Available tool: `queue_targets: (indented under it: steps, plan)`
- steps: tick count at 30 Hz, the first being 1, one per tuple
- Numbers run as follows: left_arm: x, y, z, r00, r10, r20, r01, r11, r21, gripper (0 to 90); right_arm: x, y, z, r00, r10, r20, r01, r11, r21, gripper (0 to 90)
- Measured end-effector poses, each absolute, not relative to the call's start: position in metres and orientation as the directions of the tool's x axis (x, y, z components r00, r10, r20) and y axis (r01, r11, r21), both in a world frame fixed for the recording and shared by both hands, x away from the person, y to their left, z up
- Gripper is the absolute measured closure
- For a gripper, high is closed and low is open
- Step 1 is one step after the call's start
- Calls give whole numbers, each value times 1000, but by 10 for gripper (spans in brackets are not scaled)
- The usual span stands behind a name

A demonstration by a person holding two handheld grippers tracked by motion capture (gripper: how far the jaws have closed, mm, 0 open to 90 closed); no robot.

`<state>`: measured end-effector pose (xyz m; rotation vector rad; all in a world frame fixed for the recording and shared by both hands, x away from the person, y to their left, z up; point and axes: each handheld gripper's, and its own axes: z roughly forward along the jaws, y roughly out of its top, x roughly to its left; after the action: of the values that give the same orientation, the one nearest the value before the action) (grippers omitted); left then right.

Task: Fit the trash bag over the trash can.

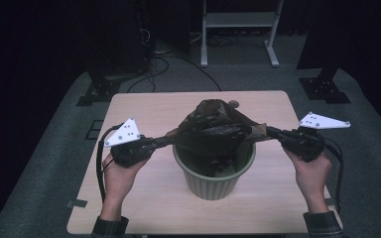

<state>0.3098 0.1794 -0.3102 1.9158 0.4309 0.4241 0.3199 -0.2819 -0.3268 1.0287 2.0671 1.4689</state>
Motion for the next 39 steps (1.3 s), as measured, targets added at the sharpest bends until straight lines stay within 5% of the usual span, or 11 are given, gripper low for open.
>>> queue_targets:
  steps: [5, 15, 23, 26, 32, 39]
  plan:
    - [308, 173, -313, 899, 425, 108, 70, -382, 922, 896, 316, -286, -317, -693, 713, 103, 284, 139, 949, 649]
    - [310, 171, -312, 901, 422, 98, 73, -370, 926, 895, 316, -252, -282, -828, 561, 18, 140, 175, 975, 423]
    - [309, 171, -312, 904, 418, 90, 78, -367, 927, 888, 312, -234, -277, -867, 499, -19, 87, 189, 978, 403]
    - [308, 171, -312, 903, 419, 90, 78, -366, 928, 868, 318, -221, -276, -876, 482, -27, 87, 213, 973, 518]
    - [309, 176, -311, 897, 436, 77, 94, -358, 929, 873, 316, -213, -277, -895, 446, -14, 88, 207, 974, 406]
    - [315, 177, -310, 892, 448, 53, 111, -333, 936, 878, 296, -222, -277, -898, 439, -20, 77, 202, 976, 391]
